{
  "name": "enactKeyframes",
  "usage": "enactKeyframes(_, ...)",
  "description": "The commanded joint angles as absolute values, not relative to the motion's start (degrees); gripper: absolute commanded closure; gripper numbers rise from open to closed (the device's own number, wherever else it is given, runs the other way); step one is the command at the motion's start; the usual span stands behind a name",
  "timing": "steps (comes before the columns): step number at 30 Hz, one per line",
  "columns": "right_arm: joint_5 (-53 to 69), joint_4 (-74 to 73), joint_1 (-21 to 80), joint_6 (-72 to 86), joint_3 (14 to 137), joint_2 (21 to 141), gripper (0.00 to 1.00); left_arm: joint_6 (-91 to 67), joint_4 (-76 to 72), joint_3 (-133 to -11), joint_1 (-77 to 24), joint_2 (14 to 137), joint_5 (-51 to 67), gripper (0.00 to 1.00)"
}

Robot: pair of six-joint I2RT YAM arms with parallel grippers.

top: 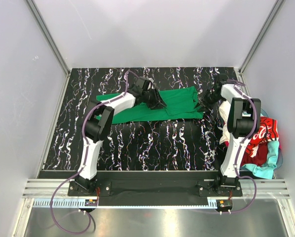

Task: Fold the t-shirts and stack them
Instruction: Fold the tshirt

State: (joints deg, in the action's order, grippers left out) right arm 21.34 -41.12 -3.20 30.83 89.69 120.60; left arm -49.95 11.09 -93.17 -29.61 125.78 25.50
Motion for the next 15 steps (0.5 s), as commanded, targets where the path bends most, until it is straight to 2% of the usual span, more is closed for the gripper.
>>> enactKeyframes(1, 23.5, -39.1, -3.0, 30.8, 91.8, 121.6, 0.64, -50.5, 9.3, -94.0, -30.8, 125.6, 27.4, 0.65)
enactKeyframes(6, 23.9, -38.3, -3.0, 30.9, 93.1, 123.4, 0.65, -50.0, 10.3, -94.6, -31.4, 125.9, 28.0, 0.65)
enactKeyframes(10, 24.0, -38.6, -2.9, 30.8, 94.0, 124.3, 0.72, -49.8, 11.2, -94.8, -31.6, 126.3, 28.0, 0.65)
enactKeyframes(15, 23.8, -38.8, -3.0, 30.7, 95.1, 124.3, 0.82, -49.7, 12.2, -95.1, -31.9, 127.2, 28.6, 0.57)
